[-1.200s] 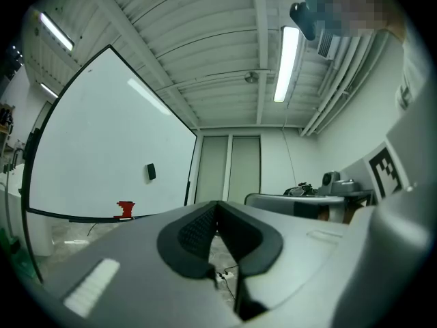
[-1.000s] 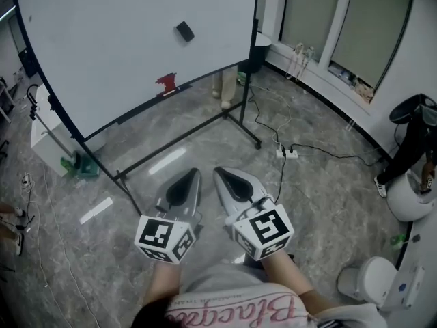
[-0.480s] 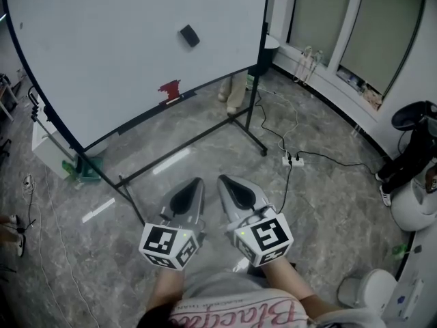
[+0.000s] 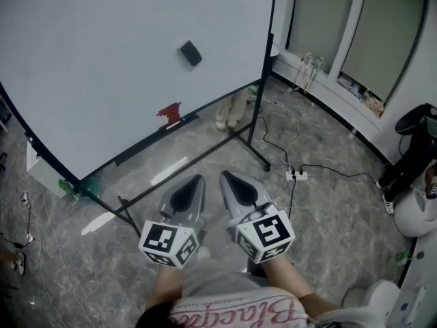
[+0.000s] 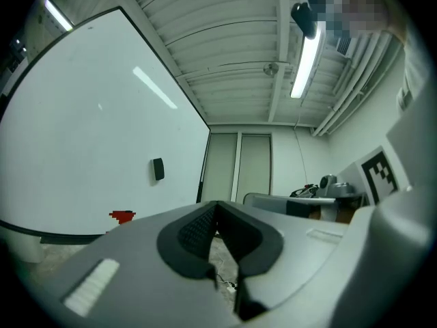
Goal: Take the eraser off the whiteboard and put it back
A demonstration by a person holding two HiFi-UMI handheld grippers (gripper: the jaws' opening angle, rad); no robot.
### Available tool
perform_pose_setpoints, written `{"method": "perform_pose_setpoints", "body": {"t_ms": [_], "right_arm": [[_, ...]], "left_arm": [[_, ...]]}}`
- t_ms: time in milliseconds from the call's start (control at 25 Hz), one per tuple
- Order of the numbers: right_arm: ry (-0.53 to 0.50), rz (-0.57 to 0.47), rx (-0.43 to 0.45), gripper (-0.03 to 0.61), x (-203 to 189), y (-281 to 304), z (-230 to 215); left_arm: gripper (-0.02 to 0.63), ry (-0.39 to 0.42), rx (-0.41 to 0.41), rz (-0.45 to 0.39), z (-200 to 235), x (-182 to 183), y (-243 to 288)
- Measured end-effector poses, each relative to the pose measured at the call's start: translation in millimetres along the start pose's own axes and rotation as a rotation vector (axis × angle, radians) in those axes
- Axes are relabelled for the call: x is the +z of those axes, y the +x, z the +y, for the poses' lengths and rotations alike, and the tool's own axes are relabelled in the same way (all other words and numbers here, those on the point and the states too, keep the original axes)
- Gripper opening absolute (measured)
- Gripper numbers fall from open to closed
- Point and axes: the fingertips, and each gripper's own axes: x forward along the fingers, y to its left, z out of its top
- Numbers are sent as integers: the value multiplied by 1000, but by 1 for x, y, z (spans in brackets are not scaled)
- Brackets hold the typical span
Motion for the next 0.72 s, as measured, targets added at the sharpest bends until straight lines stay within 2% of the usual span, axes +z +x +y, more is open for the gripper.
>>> {"method": "perform_pose_setpoints", "body": {"t_ms": [360,720], "right_arm": [[-44,-12,12,2,9,108,-21],[-112,-30,3,3,20,177,-57]], "left_arm": [[-2,-3,9,-34,97,22,57],[-2,-35,0,-45,144,23,105]]}}
